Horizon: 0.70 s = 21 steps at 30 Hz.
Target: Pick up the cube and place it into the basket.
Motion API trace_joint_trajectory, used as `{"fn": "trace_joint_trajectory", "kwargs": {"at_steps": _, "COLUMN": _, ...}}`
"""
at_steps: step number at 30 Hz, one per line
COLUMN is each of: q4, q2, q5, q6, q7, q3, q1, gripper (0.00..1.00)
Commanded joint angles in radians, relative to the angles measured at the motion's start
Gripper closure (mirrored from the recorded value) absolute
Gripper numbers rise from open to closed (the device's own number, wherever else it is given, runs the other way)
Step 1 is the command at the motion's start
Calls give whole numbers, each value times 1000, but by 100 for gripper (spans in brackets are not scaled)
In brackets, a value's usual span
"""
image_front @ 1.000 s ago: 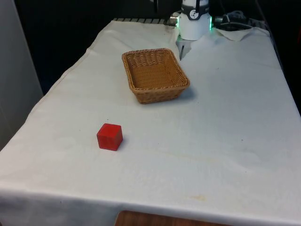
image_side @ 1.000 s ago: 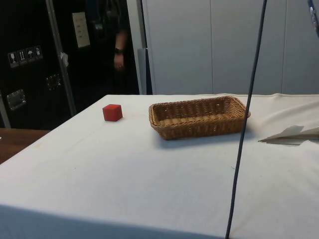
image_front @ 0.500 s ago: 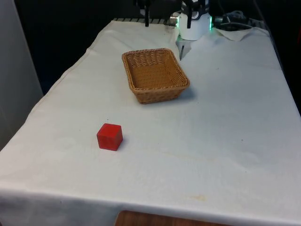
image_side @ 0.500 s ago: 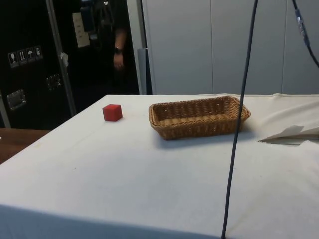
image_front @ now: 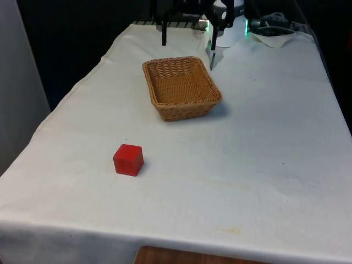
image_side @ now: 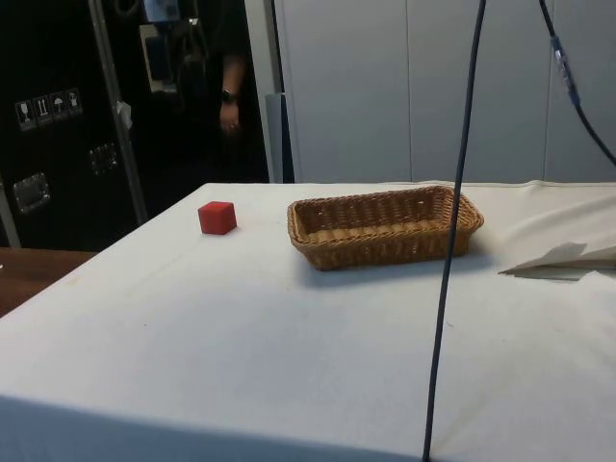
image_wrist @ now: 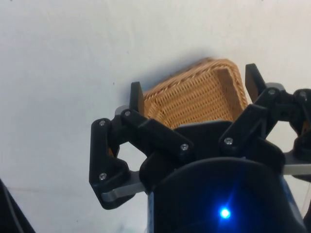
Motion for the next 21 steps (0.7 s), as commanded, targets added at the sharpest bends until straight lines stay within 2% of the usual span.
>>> {"fn": "trace_joint_trajectory", "kwargs": {"at_steps": 1, "q4": 2, "q2": 4, "q5": -6, "q6": 10, "q7": 5, "q3": -2, "q1": 1, "gripper": 0}}
{"fn": "trace_joint_trajectory", "kwargs": {"at_steps": 6, "q4": -1, "q2": 16, "q5": -8, "q6": 35, "q7": 7, "q3": -5, "q1": 2, "gripper": 0}}
{"fn": "trace_joint_trajectory", "kwargs": {"at_steps": 14, "q4": 1, "q2": 19, "q5": -3, "q6": 31, "q7": 2, "q3": -6, "q1": -1, "gripper": 0}}
{"fn": "trace_joint_trajectory", "kwargs": {"at_steps": 21, "q4": 26, "q2": 60, "q5": 8, "q6": 42, "q7": -16, "q3": -17, "q1": -18, "gripper": 0}}
